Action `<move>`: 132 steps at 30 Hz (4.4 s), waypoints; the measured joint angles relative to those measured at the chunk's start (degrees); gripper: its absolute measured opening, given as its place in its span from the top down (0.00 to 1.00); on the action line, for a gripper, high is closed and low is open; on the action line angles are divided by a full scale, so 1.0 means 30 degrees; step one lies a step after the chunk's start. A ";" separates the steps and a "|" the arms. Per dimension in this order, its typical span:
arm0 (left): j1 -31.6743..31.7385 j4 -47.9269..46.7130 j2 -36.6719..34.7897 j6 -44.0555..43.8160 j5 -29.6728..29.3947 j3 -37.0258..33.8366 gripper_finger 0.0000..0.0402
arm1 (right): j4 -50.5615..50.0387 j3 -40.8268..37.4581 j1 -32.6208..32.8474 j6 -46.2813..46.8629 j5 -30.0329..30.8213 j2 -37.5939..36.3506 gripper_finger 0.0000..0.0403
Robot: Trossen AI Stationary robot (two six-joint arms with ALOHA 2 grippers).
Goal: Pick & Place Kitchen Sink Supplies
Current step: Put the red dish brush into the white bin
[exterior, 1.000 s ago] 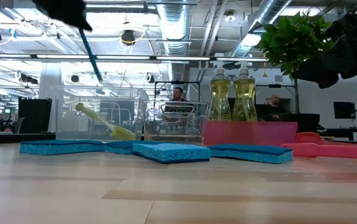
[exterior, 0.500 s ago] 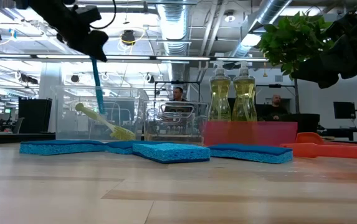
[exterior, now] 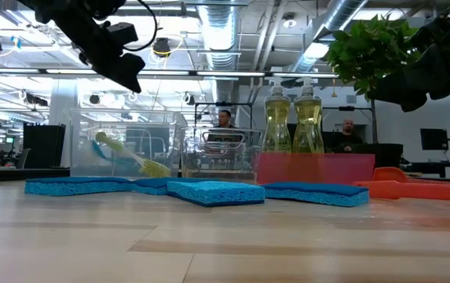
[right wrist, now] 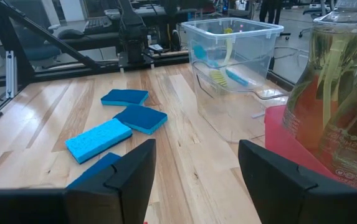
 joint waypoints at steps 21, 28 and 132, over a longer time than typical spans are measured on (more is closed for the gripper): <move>-0.5862 0.6262 0.3115 -0.0396 0.9949 0.0007 0.35 | 0.0007 -0.0007 -0.0002 0.2212 0.0051 -0.0007 0.45; -0.7138 0.6213 0.4810 -0.0914 0.9912 -0.0590 0.37 | -0.1262 0.0227 0.0020 0.4430 0.0000 0.0515 0.45; -0.9190 1.3144 0.4838 -0.3605 0.9782 -0.2841 0.42 | 0.3215 0.5795 0.0005 0.3499 -0.1204 1.3515 0.98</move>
